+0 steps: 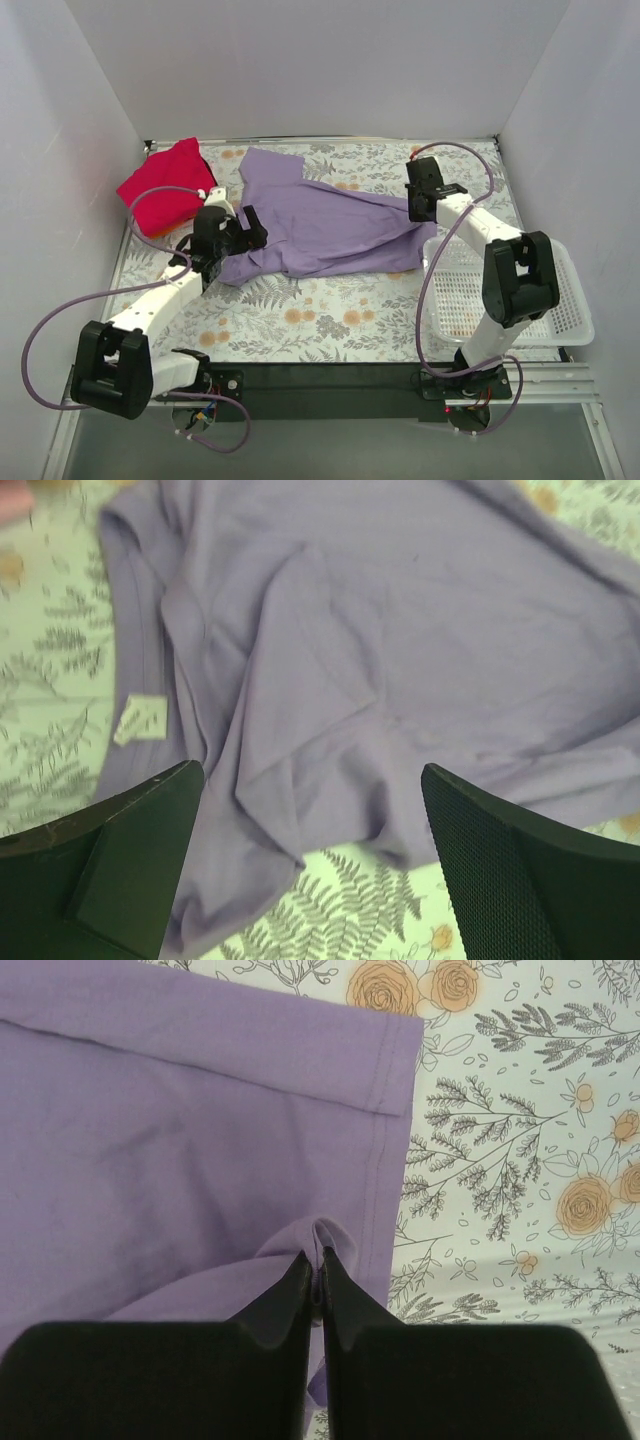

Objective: Fold and stack the t-shirts
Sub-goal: Fold the tshirt

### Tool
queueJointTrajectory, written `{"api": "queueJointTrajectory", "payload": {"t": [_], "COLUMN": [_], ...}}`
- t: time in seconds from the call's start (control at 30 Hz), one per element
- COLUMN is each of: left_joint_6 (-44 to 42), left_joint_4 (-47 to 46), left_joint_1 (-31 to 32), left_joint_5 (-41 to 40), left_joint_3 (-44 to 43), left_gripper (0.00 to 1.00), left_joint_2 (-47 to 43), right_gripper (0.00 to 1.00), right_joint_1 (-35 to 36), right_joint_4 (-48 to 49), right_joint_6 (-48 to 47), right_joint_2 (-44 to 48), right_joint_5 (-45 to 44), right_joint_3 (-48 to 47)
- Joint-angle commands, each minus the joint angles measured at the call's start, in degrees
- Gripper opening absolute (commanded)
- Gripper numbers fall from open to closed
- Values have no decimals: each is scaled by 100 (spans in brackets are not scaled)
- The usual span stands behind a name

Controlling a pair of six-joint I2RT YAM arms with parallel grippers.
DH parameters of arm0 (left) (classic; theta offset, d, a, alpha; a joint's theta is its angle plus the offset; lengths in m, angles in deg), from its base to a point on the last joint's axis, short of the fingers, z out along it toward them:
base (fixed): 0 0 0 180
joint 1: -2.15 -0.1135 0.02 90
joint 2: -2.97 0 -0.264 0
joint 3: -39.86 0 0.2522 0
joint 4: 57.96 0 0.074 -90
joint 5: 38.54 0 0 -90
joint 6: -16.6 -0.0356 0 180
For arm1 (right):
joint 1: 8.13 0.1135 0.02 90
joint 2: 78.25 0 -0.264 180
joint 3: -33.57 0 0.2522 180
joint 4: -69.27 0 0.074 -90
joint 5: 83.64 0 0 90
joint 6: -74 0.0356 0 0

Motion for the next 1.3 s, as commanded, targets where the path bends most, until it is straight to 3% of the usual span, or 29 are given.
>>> {"api": "queueJointTrajectory", "payload": {"t": [0.0,0.2,0.47,0.73,0.83,1.27], "left_joint_6": [305,482,525,543,534,499], "left_joint_4": [147,297,393,271,156,-72], "left_joint_1": [186,389,407,407,407,407], "left_joint_5": [-300,-511,-845,-906,-950,-1108], "left_joint_3": [261,490,402,253,270,191], "left_gripper": [83,81,54,49,38,37], "left_joint_2": [-255,-53,308,871,871,950], "right_gripper": [1,1,1,1,1,1], "right_joint_1": [-40,-66,-75,-75,-75,-75], "right_joint_4": [148,130,121,121,121,121], "right_joint_6": [-136,-189,-163,-172,-172,-180], "right_joint_2": [-105,-395,-334,-70,9,132], "right_joint_5": [44,88,185,185,176,141], "right_joint_3": [-400,-629,-559,-418,-383,-225]}}
